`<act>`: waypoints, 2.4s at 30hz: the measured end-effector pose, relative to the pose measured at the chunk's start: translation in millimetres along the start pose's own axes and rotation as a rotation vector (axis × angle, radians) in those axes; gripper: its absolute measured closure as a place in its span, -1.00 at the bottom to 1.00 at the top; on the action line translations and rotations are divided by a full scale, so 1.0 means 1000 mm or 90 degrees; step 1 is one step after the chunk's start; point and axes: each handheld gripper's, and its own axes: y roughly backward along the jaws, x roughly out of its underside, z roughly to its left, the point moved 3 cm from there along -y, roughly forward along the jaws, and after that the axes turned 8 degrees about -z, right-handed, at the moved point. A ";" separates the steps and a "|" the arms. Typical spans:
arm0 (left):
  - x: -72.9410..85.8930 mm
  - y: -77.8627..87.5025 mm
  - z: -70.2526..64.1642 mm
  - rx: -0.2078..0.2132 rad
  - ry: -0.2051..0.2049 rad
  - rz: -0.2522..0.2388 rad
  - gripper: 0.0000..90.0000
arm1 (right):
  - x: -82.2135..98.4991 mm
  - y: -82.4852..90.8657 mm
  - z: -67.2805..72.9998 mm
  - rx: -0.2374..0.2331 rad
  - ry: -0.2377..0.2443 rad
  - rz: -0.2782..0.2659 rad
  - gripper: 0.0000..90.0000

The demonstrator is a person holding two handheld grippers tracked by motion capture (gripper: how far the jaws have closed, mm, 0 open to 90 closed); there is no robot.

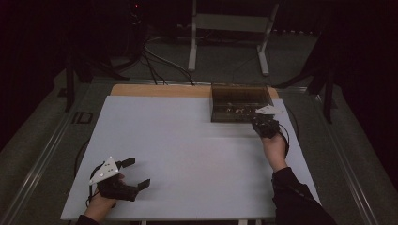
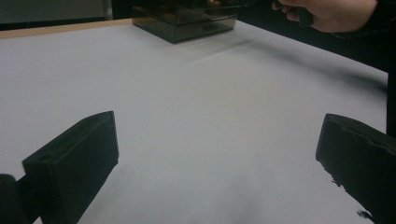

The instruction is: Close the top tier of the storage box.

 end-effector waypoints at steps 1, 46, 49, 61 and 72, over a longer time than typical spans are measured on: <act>0.000 0.000 0.000 -0.001 -0.001 0.003 -1.00 | 0.000 0.000 0.000 0.001 -0.001 0.000 1.00; 0.001 0.000 0.000 -0.002 0.004 0.003 -1.00 | -0.006 -0.015 -0.005 0.019 0.003 0.004 1.00; 0.000 0.001 0.000 -0.002 0.005 -0.004 -1.00 | -0.006 -0.016 -0.006 0.020 0.004 0.005 1.00; 0.000 0.001 0.000 -0.003 0.004 -0.003 -1.00 | -0.006 -0.019 -0.007 0.023 0.002 0.009 1.00; 0.000 0.001 0.001 -0.003 0.004 -0.001 -1.00 | -0.007 -0.022 -0.008 0.024 0.001 0.008 1.00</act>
